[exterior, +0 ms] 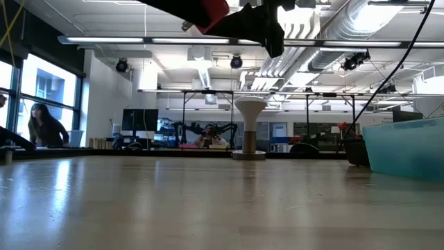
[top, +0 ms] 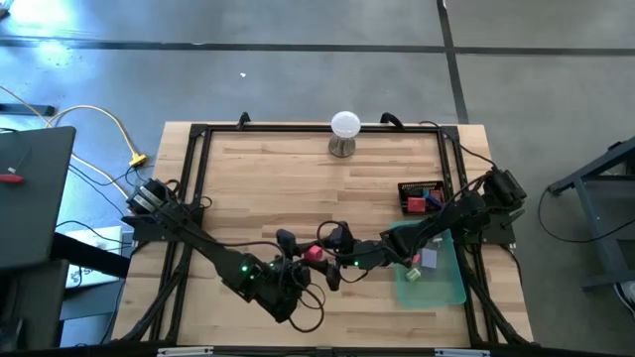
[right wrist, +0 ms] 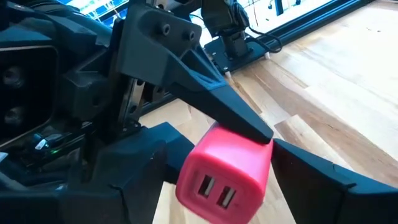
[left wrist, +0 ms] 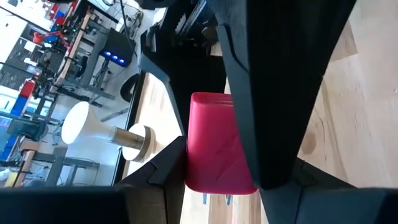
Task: Pick & Place Office items
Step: Put the pink charger adapter into the green bin
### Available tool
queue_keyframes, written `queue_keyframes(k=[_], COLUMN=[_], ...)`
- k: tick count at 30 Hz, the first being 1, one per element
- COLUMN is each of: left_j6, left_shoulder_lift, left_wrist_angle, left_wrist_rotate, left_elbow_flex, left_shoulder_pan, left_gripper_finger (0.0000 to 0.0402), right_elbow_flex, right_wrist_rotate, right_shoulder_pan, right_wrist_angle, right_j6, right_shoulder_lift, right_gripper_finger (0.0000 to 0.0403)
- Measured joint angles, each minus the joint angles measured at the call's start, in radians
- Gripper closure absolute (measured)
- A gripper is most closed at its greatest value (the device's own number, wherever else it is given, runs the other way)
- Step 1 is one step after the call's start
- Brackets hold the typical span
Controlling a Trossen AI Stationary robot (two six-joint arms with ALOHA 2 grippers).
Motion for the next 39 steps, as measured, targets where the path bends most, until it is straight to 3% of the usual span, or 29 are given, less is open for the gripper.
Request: queue_keyframes(k=[6,15,20,28,39], left_j6=[0.014,0.018,0.016,0.007,-0.085], left_shoulder_lift=[0.000,0.000,0.000,0.000,0.000], left_wrist_angle=[0.015,0.014,0.016,0.020,0.019], left_wrist_rotate=[-0.001,-0.016,-0.010,0.074,0.104], left_elbow_flex=[-0.001,-0.001,-0.001,-0.001,0.001], left_shoulder_pan=[0.013,0.014,0.013,0.012,-0.019], left_gripper_finger=[0.0256,0.0256,0.0255,0.0174,0.0164], right_elbow_flex=[0.000,0.000,0.000,0.000,0.000], right_wrist_rotate=[0.023,0.057,0.052,0.034,0.037], right_shoulder_pan=[-0.001,-0.003,-0.002,0.002,0.021], right_wrist_angle=[-0.001,-0.005,-0.006,-0.022,-0.071], right_j6=[-0.010,0.000,0.007,-0.019,-0.023], right_shoulder_lift=[0.000,0.000,0.000,0.000,-0.014], right_gripper_finger=[0.0144,0.0243,0.0243,0.0253,0.0255])
